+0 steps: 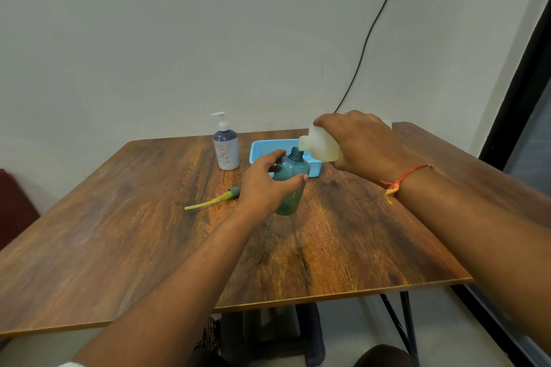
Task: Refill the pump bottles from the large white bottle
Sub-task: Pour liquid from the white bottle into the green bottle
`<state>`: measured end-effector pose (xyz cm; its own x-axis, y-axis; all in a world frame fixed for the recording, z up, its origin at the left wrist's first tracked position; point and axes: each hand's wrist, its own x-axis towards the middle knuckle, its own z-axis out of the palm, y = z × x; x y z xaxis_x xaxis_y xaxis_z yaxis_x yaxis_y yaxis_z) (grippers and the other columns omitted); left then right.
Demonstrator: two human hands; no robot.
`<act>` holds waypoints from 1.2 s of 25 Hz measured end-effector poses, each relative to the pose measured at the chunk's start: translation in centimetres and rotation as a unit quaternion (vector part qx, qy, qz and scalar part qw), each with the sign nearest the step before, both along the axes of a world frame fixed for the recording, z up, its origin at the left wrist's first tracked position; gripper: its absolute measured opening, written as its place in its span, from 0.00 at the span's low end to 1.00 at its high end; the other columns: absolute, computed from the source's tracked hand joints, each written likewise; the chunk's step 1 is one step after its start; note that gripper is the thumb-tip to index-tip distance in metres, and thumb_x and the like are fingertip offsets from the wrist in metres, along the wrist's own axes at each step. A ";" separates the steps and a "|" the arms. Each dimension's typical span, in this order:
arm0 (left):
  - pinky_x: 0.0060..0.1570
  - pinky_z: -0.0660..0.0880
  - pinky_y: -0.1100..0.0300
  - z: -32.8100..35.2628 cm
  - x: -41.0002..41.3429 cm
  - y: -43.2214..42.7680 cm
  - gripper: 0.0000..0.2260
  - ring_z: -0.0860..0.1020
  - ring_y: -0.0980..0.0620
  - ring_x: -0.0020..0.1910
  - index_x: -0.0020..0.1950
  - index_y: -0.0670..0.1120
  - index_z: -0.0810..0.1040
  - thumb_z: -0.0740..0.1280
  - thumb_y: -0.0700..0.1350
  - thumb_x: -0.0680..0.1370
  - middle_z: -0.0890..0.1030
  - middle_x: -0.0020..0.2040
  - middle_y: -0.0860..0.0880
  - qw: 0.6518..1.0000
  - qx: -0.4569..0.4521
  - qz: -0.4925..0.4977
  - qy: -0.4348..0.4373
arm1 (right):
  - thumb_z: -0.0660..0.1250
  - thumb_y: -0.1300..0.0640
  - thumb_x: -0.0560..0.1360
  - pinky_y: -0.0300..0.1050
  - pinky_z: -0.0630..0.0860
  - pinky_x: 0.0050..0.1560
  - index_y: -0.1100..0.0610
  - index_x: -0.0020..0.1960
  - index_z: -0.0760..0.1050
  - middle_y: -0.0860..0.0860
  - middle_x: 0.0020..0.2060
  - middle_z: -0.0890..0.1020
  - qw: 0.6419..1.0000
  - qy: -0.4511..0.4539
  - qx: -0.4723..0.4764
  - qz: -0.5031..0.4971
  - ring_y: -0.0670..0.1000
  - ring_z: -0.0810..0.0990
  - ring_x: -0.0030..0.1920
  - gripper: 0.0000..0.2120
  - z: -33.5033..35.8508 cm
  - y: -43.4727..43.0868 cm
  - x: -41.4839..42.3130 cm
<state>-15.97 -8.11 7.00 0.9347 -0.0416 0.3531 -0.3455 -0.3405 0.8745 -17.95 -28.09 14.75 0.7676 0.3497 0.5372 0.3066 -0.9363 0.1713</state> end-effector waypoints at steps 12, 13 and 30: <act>0.56 0.78 0.62 0.1 0.1 0.0 0.32 0.76 0.56 0.59 0.74 0.46 0.74 0.79 0.49 0.71 0.79 0.63 0.50 1.000 0.001 0.002 -0.008 | 0.78 0.50 0.70 0.56 0.75 0.56 0.50 0.71 0.68 0.51 0.63 0.79 1.000 -0.007 0.001 0.001 0.58 0.78 0.58 0.33 -0.1 -0.1 0.2; 0.56 0.78 0.62 0.1 0.1 0.0 0.32 0.77 0.56 0.59 0.74 0.46 0.74 0.79 0.49 0.71 0.79 0.63 0.51 1.000 0.002 0.002 -0.009 | 0.78 0.50 0.70 0.56 0.75 0.56 0.50 0.71 0.68 0.51 0.63 0.79 1.000 -0.007 0.000 0.001 0.58 0.78 0.58 0.33 -0.1 -0.1 0.3; 0.60 0.79 0.58 0.3 0.2 -0.2 0.33 0.76 0.57 0.60 0.74 0.46 0.74 0.80 0.49 0.71 0.79 0.64 0.52 1.000 0.011 0.006 -0.008 | 0.79 0.47 0.69 0.56 0.76 0.55 0.50 0.71 0.68 0.51 0.64 0.79 1.000 -0.015 -0.017 0.003 0.58 0.78 0.58 0.35 0.0 -0.3 0.6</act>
<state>-15.74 -8.27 7.26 0.9294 -0.0374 0.3672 -0.3549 -0.3640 0.8612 -17.35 -28.40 14.76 0.7493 0.3726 0.5475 0.3070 -0.9279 0.2113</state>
